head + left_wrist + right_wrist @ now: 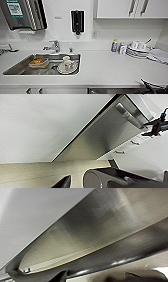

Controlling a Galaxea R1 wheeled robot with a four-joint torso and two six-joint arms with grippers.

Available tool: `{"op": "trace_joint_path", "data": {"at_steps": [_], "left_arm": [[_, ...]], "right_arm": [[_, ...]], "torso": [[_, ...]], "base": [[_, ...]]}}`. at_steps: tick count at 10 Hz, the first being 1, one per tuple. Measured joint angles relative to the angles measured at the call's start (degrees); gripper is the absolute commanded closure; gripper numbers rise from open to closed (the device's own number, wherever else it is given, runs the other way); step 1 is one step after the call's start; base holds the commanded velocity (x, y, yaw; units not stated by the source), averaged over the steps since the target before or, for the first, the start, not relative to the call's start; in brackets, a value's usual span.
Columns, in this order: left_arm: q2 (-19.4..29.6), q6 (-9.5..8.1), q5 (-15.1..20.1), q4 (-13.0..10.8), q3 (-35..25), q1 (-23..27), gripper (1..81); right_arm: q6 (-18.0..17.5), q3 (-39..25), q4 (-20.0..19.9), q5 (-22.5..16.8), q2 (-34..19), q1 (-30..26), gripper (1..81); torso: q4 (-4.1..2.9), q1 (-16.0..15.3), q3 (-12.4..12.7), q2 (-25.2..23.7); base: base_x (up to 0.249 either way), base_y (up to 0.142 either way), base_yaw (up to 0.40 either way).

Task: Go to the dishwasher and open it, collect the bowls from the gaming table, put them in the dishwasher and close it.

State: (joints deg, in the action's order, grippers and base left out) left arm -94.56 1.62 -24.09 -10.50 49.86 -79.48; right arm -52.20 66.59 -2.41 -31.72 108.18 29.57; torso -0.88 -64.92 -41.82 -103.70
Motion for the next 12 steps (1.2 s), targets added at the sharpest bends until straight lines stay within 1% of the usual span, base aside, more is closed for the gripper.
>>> {"op": "trace_joint_path", "data": {"at_steps": [2,3,5,7,9,12], "left_arm": [[-0.04,-0.02,-0.02,0.0,0.13,0.0,1.0],[-0.04,-0.05,-0.05,0.0,0.13,0.0,1.0],[-0.15,-0.05,-0.05,0.0,0.13,0.0,1.0],[-0.59,0.06,0.0,0.0,0.13,0.0,1.0],[-0.59,0.11,0.0,0.0,0.13,0.0,1.0],[-0.89,0.11,0.02,-0.02,0.17,0.0,1.0]], "right_arm": [[-0.28,1.28,0.63,2.73,2.68,1.23,1.0],[-0.39,1.44,0.79,3.58,2.95,1.67,1.0],[-0.41,1.77,0.82,4.0,3.23,1.9,1.0],[-0.91,3.23,0.68,5.44,4.19,3.04,1.0],[-1.21,4.04,0.07,7.72,4.28,4.41,1.0],[-1.68,4.34,0.51,8.87,4.36,5.12,1.0]], "torso": [[0.0,0.0,0.0,0.0],[0.0,0.0,0.0,0.0],[0.0,0.0,0.0,0.0],[0.0,0.0,0.0,0.0],[0.0,0.0,0.0,0.0],[0.0,0.0,0.0,0.0]], "base": [[0.0,0.0,0.0],[0.0,0.0,0.0],[0.0,0.0,0.0],[0.0,0.0,0.0],[0.0,0.0,0.0],[0.0,0.0,0.0]]}}
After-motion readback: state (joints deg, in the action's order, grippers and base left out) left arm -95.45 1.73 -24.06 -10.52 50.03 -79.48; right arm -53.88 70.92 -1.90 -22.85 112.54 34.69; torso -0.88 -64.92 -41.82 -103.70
